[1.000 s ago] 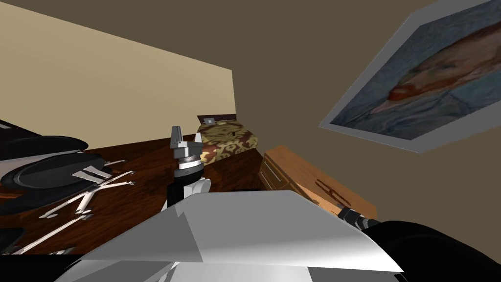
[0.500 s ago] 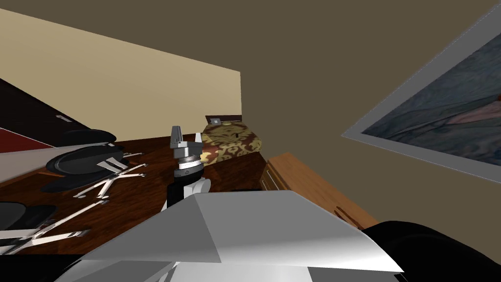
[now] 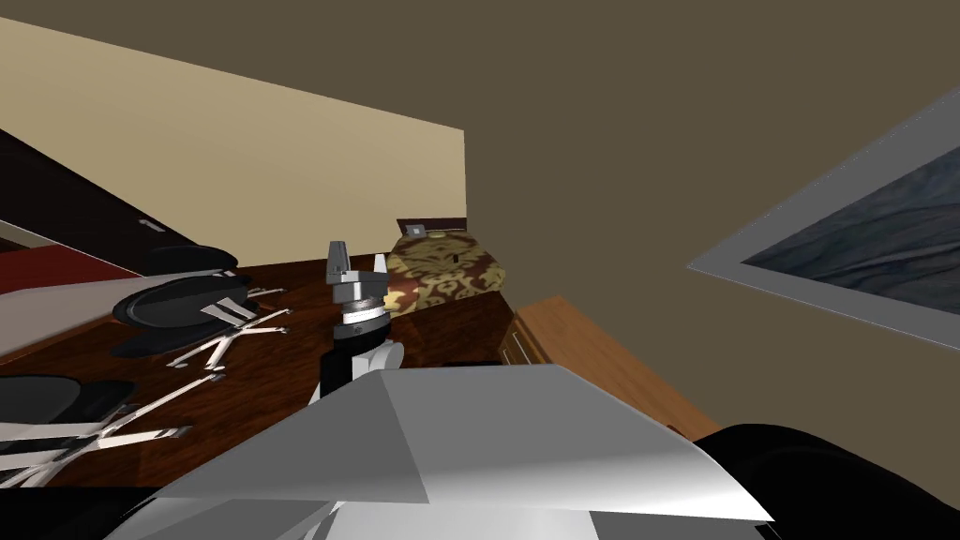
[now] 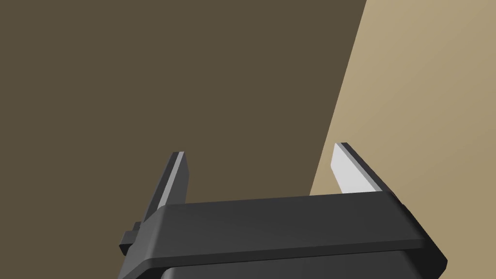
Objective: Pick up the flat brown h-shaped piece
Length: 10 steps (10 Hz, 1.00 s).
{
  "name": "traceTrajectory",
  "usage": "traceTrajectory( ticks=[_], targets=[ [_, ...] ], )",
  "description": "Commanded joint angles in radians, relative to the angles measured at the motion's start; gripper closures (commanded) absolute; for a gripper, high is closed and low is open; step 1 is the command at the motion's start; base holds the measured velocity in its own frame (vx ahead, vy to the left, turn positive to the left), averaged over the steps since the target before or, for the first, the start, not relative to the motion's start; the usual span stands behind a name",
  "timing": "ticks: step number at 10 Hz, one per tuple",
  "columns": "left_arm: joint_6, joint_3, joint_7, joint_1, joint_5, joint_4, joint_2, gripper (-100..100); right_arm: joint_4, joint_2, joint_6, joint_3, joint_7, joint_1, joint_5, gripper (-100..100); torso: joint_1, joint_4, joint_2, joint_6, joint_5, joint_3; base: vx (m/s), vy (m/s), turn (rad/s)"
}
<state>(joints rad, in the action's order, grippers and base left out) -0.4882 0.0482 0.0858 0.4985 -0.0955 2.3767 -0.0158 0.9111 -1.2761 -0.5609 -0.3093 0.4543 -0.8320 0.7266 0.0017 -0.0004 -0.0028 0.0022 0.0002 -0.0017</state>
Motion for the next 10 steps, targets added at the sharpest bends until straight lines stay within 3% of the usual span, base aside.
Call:
traceTrajectory(
  ticks=[1, 2, 6, 7, 8, 10],
  targets=[
    [0.0, 0.0, 0.0, 0.0, 0.0, 0.0, 0.0, 0, 0.0, 0.0, 0.0, 0.0, 0.0, 0.0, 0.0, 0, 0.0, 0.0, 0.0, 0.0, 0.0, 0.0, 0.005, -0.003, 0.0],
    [0.0, 0.0, 0.0, 0.0, 0.0, 0.0, 0.0, 0, -0.008, 0.016, 0.01, -0.009, -0.015, 0.005, -0.002, -100, 0.001, 0.0, 0.001, 0.0, 0.0, 0.001, -0.046, -0.005, 0.239],
    [0.0, 0.0, 0.0, 0.0, 0.0, 0.0, 0.0, 0, -0.039, 0.078, 0.048, -0.047, -0.076, 0.025, -0.01, -100, 0.0, 0.003, 0.011, -0.001, 0.0, 0.006, -0.136, -0.016, 0.295],
    [0.0, 0.0, 0.0, 0.0, 0.0, 0.0, 0.0, 0, -0.031, 0.069, 0.046, -0.047, -0.071, 0.027, -0.006, -100, 0.0, 0.003, 0.011, 0.0, 0.0, 0.007, -0.06, -0.006, 0.042],
    [0.0, 0.0, 0.0, 0.0, 0.0, 0.0, 0.0, 0, -0.033, 0.07, 0.047, -0.048, -0.073, 0.028, -0.006, 100, 0.0, 0.002, 0.008, 0.001, 0.0, 0.005, -0.01, -0.001, -0.01],
    [0.0, 0.0, 0.0, 0.0, 0.0, 0.0, 0.0, 0, -0.033, 0.071, 0.046, -0.048, -0.074, 0.027, -0.007, 100, -0.001, 0.001, 0.004, 0.0, 0.0, 0.002, -0.003, 0.001, -0.004]
  ],
)
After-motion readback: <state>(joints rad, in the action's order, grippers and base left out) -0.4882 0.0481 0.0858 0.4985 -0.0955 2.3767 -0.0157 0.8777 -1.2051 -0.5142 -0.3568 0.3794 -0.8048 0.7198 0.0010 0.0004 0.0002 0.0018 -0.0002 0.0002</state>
